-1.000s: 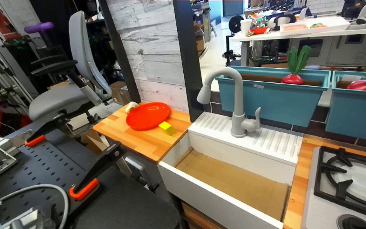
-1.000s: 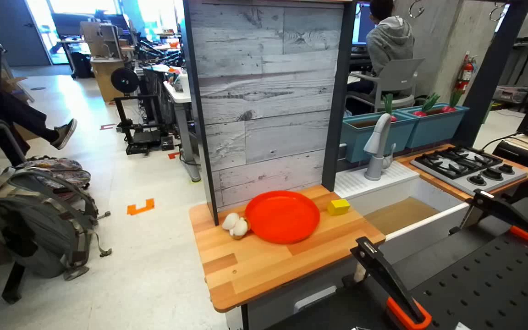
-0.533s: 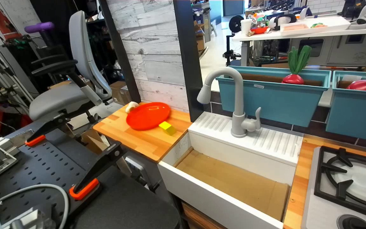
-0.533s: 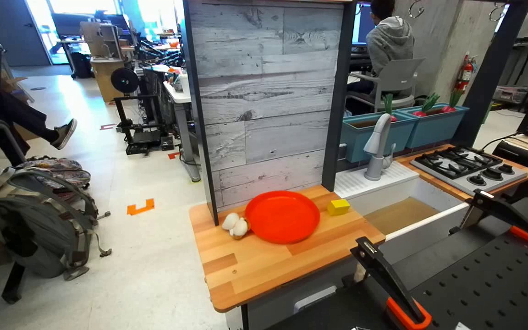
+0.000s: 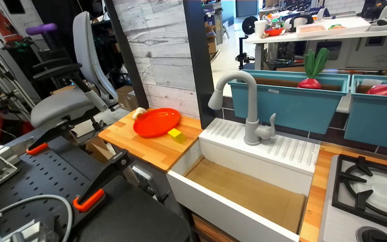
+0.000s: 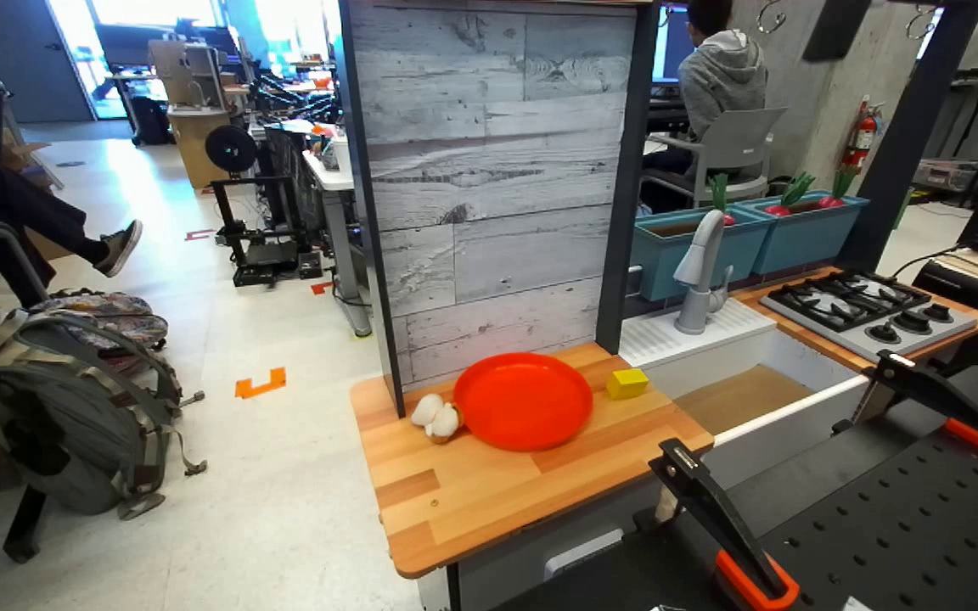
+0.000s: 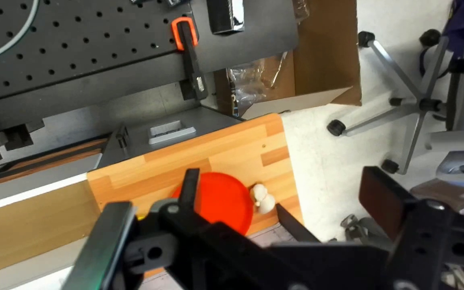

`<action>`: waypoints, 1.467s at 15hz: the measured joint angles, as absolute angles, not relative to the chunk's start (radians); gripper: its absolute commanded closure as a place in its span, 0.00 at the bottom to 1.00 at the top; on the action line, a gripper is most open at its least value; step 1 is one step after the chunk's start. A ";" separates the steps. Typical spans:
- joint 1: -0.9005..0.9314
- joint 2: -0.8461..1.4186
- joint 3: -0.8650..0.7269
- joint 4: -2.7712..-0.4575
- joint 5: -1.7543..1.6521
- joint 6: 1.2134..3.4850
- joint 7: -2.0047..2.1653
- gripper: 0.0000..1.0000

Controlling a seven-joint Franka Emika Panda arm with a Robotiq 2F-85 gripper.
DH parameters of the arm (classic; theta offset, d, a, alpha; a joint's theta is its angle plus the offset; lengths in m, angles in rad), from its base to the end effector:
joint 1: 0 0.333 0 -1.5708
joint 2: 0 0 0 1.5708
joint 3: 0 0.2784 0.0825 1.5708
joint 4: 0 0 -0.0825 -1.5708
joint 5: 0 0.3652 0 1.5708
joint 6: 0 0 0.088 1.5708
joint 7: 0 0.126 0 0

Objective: Put the yellow block on the plate

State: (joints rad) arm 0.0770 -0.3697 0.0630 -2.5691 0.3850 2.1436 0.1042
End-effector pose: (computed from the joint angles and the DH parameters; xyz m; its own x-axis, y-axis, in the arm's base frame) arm 0.3969 0.0766 0.3464 0.9789 -0.1706 -0.1128 -0.1955 -0.9422 -0.2722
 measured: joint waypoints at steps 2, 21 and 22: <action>0.062 -0.287 0.036 -2.575 0.385 2.226 0.071 0.00; -0.095 0.515 -0.019 -2.208 0.517 2.609 -0.028 0.00; -0.095 0.549 -0.019 -2.181 0.516 2.614 -0.012 0.00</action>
State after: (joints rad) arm -0.0952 0.5491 -0.0190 -2.1806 0.5158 2.6136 -0.0121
